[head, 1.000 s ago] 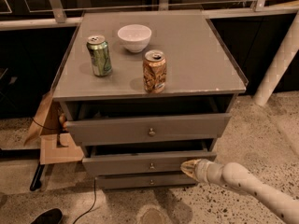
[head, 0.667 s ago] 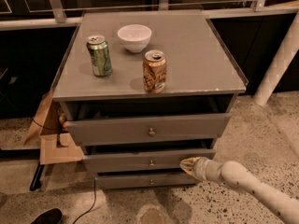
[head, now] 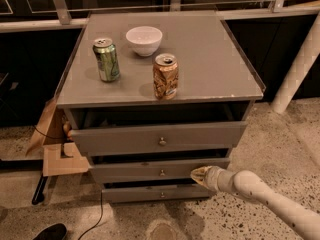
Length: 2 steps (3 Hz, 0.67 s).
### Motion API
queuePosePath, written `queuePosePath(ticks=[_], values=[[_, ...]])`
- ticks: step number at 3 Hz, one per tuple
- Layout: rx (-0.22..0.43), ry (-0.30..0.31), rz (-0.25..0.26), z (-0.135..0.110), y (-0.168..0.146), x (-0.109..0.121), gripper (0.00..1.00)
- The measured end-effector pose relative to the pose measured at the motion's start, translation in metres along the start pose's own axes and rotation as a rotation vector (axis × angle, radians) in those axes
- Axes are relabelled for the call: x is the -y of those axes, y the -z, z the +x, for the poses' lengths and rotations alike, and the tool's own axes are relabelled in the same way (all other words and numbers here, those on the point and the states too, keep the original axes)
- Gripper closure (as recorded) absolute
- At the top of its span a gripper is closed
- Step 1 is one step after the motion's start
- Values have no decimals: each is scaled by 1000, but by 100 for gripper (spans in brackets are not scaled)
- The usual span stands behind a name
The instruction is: Close middle drawer
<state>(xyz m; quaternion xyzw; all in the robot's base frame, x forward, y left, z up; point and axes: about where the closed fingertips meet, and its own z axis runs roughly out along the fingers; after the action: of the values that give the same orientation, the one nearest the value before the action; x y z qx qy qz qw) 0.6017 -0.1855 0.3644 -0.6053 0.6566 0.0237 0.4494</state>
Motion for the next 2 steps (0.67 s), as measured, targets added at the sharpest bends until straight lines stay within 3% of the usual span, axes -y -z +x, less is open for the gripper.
queuePosePath(ticks=[2], values=[[-16, -57, -72, 9, 9, -8, 100]])
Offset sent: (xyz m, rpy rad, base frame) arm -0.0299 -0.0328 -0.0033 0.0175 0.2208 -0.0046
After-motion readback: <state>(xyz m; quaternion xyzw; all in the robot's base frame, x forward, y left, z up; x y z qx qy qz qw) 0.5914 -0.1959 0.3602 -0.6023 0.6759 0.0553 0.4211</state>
